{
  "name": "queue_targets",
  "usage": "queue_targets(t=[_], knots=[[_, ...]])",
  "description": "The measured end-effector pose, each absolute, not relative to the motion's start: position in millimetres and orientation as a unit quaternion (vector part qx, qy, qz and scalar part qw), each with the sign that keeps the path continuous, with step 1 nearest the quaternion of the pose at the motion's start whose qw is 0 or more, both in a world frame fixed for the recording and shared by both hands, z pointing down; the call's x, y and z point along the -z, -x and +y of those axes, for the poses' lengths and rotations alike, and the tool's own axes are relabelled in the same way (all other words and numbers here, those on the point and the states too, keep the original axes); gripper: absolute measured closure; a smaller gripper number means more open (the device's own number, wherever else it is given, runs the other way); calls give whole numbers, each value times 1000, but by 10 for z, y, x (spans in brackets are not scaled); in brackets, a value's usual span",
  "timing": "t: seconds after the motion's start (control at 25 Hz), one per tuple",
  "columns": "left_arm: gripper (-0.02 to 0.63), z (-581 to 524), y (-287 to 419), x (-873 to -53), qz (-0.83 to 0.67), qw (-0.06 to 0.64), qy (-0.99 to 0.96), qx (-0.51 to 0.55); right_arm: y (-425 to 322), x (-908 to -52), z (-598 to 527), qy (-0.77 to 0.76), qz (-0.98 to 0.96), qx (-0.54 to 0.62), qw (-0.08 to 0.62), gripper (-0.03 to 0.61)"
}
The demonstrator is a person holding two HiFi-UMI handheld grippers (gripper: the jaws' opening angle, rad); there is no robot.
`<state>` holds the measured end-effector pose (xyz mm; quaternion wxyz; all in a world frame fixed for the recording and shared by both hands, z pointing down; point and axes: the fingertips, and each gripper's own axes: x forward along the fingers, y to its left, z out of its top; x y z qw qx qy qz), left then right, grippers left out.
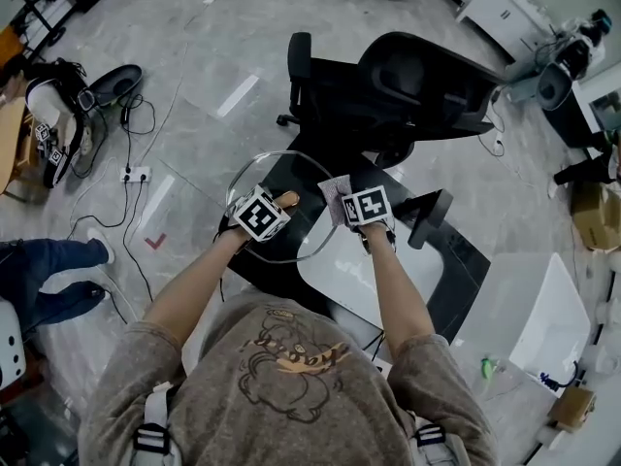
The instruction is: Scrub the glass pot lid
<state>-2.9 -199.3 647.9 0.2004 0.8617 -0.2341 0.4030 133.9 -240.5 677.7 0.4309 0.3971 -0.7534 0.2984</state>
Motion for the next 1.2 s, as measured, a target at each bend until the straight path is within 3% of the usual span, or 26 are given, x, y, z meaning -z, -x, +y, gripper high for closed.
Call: queue_targets(t=[0.52,1.2], knots=[[422,-1988,30,-6511,-229,193,-866,-401,-926,-6781,-3192,-375,-756,-241,480,485],[422,-1993,29,-6497,-237,175,-870,-396,423,-6750,-3598,-253,-820,-160,489,488]])
